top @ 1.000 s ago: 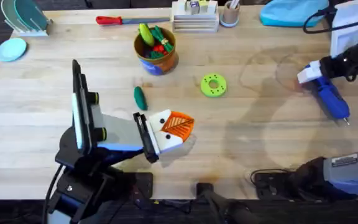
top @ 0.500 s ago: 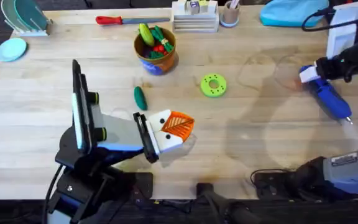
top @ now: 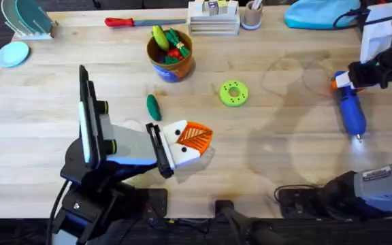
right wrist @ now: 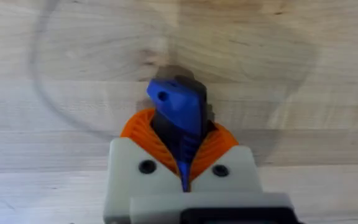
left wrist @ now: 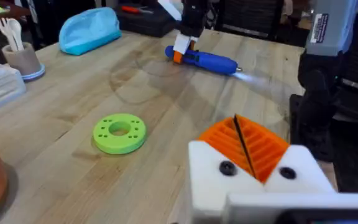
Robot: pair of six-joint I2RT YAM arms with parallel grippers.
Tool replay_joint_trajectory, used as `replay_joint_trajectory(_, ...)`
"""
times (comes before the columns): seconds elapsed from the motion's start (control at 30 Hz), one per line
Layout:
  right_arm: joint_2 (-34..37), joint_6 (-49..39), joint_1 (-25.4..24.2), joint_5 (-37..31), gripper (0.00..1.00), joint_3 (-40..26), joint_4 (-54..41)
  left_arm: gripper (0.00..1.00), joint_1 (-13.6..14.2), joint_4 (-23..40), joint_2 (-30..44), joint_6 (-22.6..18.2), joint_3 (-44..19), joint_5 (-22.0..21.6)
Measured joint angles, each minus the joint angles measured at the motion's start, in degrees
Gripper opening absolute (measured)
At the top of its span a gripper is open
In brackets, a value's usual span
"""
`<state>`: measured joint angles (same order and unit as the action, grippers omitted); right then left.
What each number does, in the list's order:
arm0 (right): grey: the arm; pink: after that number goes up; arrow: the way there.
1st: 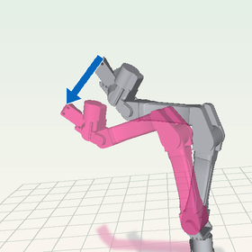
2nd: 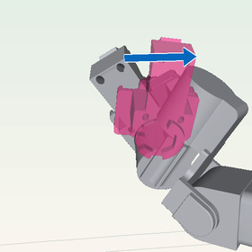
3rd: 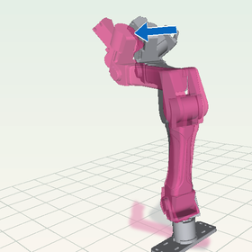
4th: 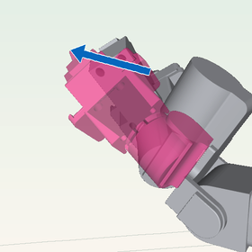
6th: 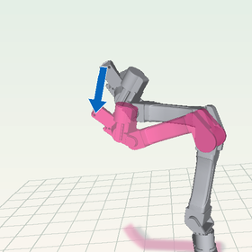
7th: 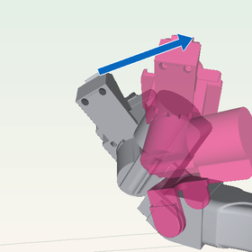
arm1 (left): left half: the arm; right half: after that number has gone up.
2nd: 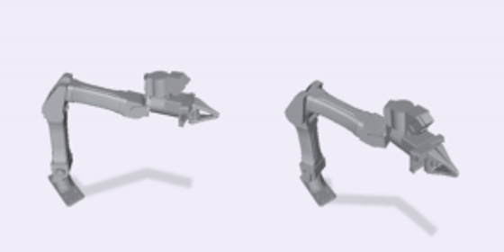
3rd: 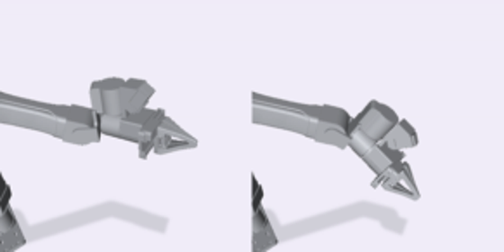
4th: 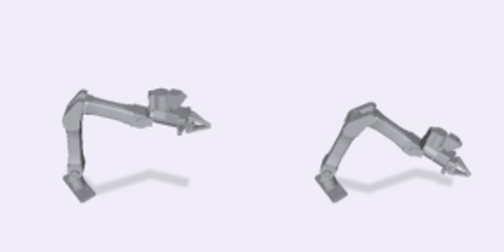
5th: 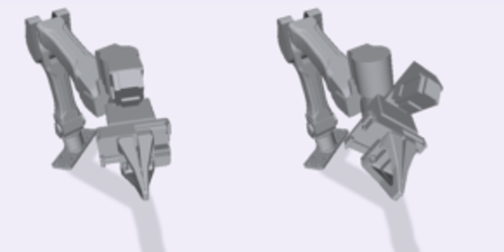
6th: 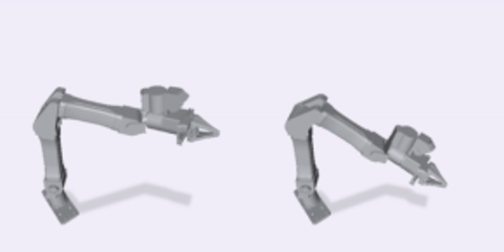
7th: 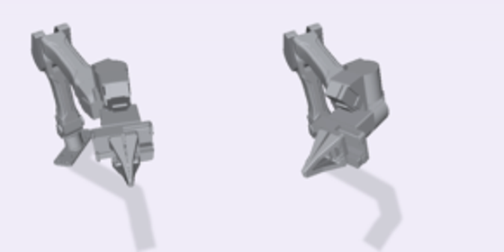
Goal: Pick up the gripper from the table and insert it into the empty holder that is missing its gripper. Then pick up a screw, insert it into the mounting hole, and use the screwdriver to tighten it. Finally, clean up the table by picking up the vegetable and placing it into the bucket.
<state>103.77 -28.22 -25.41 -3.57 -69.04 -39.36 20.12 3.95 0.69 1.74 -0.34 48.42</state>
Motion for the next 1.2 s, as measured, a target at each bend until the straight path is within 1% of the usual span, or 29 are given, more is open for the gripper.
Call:
replay_joint_trajectory(0.1,-0.43,1.93,0.0,0.0,0.017,-1.02,-0.3,0.007,0.0,0.0,-0.02,0.02,0.0,-0.02)
replay_joint_trajectory(0.2,-2.98,3.25,0.0,0.02,0.017,-1.52,0.05,0.007,0.0,0.0,-0.02,0.0,0.0,-0.02)
replay_joint_trajectory(0.67,-25.67,8.63,0.0,1.16,0.017,-2.0,2.98,0.007,0.0,0.0,0.0,0.0,0.0,-0.02)
replay_joint_trajectory(0.8,-29.37,8.96,0.0,2.0,0.016,-2.55,2.05,0.007,0.0,0.0,0.0,0.01,0.0,-0.01)
replay_joint_trajectory(0.87,-29.41,8.93,0.0,2.16,0.016,-2.62,0.82,0.007,0.0,0.0,0.0,0.0,0.0,-0.02)
replay_joint_trajectory(0.97,-27.48,8.87,0.0,1.63,0.016,-2.44,-0.67,0.007,0.0,0.0,-0.02,0.02,0.0,0.0)
replay_joint_trajectory(1.2,-18.71,8.1,0.0,-2.27,0.016,1.49,-1.36,0.007,0.0,0.0,0.0,0.02,0.0,0.0)
